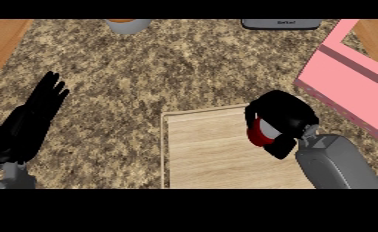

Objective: Pick the can from the tray and place it in the cardboard box

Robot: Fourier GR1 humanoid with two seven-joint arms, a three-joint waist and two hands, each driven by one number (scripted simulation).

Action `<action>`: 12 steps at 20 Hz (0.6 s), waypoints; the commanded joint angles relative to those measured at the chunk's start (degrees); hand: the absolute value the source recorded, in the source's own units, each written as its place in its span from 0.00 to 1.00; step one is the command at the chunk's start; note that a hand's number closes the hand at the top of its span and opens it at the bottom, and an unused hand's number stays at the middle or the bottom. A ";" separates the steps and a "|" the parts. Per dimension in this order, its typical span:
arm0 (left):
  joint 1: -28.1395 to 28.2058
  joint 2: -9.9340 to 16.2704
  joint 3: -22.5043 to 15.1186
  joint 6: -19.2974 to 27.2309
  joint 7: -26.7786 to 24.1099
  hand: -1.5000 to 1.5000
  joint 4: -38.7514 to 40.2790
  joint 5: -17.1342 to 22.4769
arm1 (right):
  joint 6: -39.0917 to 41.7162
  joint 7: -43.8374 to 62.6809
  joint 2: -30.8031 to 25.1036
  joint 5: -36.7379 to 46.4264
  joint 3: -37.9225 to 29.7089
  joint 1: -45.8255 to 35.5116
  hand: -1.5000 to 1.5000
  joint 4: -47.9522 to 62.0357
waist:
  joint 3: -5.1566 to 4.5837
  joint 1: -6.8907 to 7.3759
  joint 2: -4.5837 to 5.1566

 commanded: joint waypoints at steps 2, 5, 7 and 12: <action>2.05 -1.35 0.11 -0.92 -1.12 0.50 0.28 -0.93 | -0.61 -4.56 0.00 1.96 -1.34 -0.96 1.00 1.62 | 0.02 0.01 0.03; -0.34 0.95 2.42 -1.44 2.79 0.50 -1.68 0.91 | -2.11 -4.28 1.48 3.20 -2.20 -0.16 1.00 2.37 | 0.02 -0.02 0.03; 2.98 -0.49 1.21 -1.38 1.02 0.50 -3.06 0.01 | -5.79 -1.51 1.78 5.04 -1.19 6.15 1.00 0.00 | 0.02 -0.12 -0.02; 0.54 -1.09 2.05 -1.88 -2.19 0.50 2.10 0.49 | -13.60 -3.63 0.79 5.92 -4.76 9.48 1.00 5.43 | 0.01 -0.19 0.16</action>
